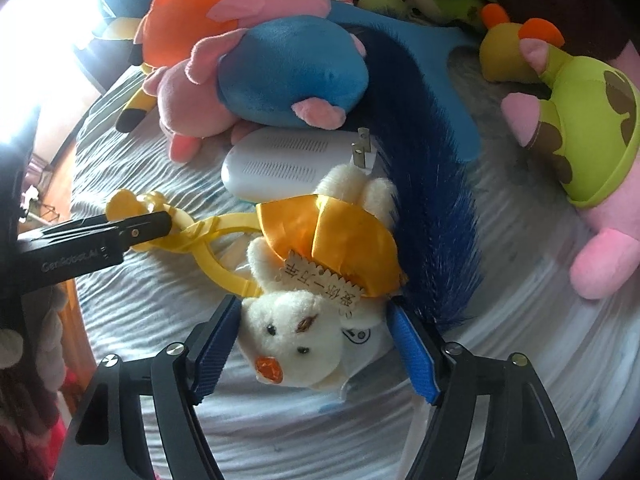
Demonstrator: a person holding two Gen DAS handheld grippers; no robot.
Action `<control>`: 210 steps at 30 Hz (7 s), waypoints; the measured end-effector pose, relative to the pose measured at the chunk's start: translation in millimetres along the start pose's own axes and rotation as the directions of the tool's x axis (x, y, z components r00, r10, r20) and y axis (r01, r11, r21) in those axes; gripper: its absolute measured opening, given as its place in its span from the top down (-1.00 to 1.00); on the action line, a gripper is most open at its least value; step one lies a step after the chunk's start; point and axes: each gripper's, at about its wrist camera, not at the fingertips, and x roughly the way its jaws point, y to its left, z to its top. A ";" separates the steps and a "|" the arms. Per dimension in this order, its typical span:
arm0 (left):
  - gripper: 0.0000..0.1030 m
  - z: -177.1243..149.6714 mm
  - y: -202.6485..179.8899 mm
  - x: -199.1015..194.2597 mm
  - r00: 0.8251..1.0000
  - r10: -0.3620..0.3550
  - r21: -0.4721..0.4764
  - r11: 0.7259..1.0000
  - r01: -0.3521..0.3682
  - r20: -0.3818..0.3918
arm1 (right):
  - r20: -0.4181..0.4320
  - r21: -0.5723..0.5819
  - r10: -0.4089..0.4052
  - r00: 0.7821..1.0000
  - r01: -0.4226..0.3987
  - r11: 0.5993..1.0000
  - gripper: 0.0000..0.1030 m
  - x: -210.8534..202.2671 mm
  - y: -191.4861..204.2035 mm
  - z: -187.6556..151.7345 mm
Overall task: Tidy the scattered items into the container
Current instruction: 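Lift the yellow toy and the white plush off the bed, then carry the yellow toy and white plush toward the blue crate with both grippers, then lower both held toys into the blue crate and open both grippers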
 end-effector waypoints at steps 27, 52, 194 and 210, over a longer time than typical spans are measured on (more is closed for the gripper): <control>-0.16 -0.6 48.0 -104.4 0.970 0.106 -0.005 0.994 -0.108 0.221 | 0.161 -0.053 -0.027 0.987 0.036 0.998 0.04 -66.3 35.8 17.6; -0.16 -9.3 69.9 -61.6 0.988 0.087 0.027 0.995 -0.091 0.124 | 0.090 0.040 -0.127 0.988 0.124 0.992 -0.58 -53.6 38.7 -1.4; -0.17 -31.1 322.7 -249.8 0.886 0.196 -0.097 0.980 -0.171 0.420 | 0.398 -0.332 0.085 0.914 0.057 0.942 -0.30 -95.6 372.3 66.2; -0.17 68.8 315.2 -278.7 0.838 0.077 0.043 0.992 -0.119 0.541 | 0.517 -0.264 0.013 0.856 0.145 0.954 -0.30 -125.7 373.7 134.2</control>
